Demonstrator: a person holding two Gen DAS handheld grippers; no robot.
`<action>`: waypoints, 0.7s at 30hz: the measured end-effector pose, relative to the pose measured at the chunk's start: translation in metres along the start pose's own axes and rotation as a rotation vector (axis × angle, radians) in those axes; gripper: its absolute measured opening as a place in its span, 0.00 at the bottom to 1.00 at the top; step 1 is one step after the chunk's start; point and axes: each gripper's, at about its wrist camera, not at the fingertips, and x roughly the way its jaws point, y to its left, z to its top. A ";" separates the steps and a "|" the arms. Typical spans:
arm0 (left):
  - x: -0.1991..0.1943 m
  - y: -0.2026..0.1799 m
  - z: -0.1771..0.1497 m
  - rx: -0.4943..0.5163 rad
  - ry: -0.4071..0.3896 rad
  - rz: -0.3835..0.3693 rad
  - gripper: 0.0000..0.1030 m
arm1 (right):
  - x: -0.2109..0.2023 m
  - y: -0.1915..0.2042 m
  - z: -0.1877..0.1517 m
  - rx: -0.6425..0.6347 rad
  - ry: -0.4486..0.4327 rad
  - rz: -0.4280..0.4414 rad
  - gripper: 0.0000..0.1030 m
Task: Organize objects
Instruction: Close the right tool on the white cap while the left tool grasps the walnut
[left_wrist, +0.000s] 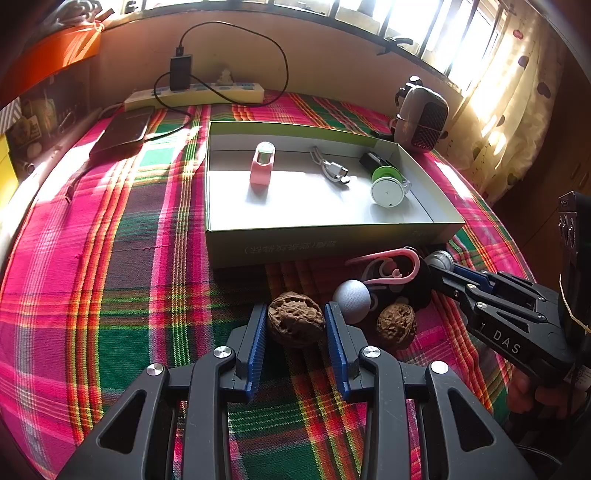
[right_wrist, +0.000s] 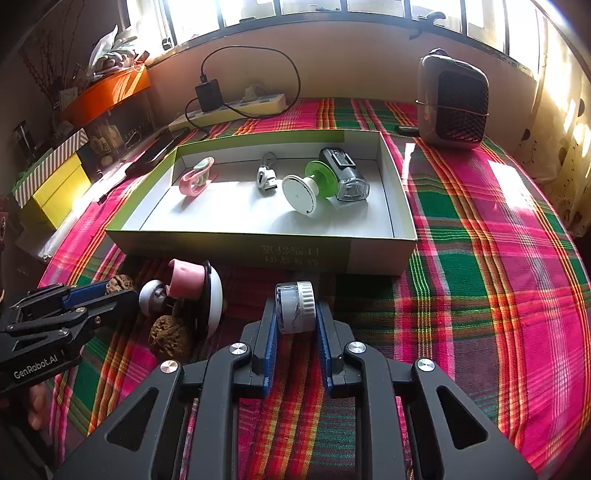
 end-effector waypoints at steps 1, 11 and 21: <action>0.000 0.000 -0.001 0.001 0.000 -0.001 0.28 | 0.000 0.000 0.000 -0.001 0.000 -0.001 0.20; -0.003 0.002 0.002 -0.007 -0.006 0.001 0.28 | -0.001 -0.003 0.000 0.006 -0.005 -0.003 0.20; -0.017 -0.003 0.013 0.009 -0.041 -0.009 0.28 | -0.012 -0.003 0.008 -0.001 -0.032 0.000 0.20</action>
